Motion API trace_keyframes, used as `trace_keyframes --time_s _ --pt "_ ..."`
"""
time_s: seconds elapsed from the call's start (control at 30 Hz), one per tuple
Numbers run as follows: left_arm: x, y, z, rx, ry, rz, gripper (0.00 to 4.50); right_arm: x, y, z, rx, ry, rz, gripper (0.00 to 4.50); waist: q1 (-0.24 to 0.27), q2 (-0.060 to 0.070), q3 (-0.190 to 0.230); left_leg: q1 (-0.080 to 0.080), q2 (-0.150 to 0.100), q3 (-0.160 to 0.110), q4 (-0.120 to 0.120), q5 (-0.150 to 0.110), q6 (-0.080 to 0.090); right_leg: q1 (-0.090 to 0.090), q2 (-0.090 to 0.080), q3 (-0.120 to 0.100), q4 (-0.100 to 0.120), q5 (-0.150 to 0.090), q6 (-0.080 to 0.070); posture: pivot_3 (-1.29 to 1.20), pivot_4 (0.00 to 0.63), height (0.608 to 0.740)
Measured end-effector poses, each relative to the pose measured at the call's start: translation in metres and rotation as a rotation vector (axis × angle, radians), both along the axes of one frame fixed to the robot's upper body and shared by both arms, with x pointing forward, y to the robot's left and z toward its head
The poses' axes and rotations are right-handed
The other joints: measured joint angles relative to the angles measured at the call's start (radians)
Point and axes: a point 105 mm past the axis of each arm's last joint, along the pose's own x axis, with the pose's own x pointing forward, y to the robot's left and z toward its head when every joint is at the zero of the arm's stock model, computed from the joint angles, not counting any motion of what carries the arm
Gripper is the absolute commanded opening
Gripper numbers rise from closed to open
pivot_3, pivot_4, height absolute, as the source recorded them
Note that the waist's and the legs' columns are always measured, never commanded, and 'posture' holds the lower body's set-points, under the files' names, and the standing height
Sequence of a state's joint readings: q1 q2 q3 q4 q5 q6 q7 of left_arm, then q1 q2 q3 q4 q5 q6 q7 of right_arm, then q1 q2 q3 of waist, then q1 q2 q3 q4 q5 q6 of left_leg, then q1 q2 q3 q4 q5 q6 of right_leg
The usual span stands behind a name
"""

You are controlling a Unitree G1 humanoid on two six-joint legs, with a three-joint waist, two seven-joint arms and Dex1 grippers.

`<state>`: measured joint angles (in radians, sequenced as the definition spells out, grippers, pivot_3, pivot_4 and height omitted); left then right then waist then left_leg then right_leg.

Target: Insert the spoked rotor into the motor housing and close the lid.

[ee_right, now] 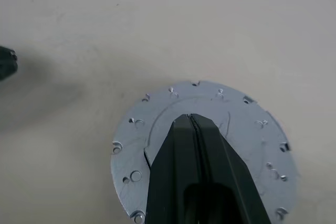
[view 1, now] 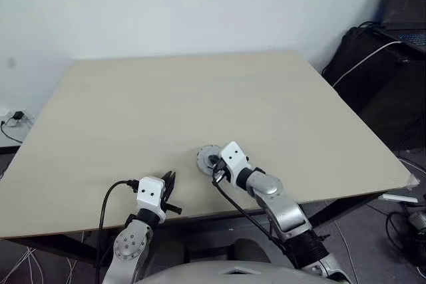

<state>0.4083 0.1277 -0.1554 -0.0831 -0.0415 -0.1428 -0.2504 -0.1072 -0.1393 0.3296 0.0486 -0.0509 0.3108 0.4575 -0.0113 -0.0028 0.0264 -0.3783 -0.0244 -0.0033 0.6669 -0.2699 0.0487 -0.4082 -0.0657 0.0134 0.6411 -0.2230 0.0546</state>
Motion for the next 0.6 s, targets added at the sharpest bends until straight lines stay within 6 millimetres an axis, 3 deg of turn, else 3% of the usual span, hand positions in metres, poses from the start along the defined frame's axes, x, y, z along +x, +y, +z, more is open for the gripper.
trace_keyframes --time_s 0.13,0.2,0.6 --pt "0.000 0.000 -0.001 0.001 0.008 0.000 0.42 0.005 0.000 0.000 -0.009 0.002 0.006 0.02 0.000 0.000 0.000 0.000 0.000 0.000 0.000 0.000 0.000 0.000 0.000 0.000 0.000 0.000 0.000 0.00 0.000 0.740" --pt "-0.001 0.001 -0.002 0.003 0.011 0.002 0.42 0.004 -0.001 0.000 -0.007 0.009 0.035 0.40 0.001 0.000 0.000 0.000 0.000 0.000 0.000 0.000 0.000 0.000 0.000 0.000 0.000 0.000 0.000 0.00 0.000 0.740" --pt "-0.001 0.002 -0.004 0.002 0.025 0.003 0.42 0.007 -0.023 0.015 -0.032 -0.034 0.200 4.19 0.001 0.000 0.000 0.000 0.000 0.000 0.000 0.000 0.000 0.000 0.000 0.000 0.000 0.000 0.000 0.00 0.000 0.740"
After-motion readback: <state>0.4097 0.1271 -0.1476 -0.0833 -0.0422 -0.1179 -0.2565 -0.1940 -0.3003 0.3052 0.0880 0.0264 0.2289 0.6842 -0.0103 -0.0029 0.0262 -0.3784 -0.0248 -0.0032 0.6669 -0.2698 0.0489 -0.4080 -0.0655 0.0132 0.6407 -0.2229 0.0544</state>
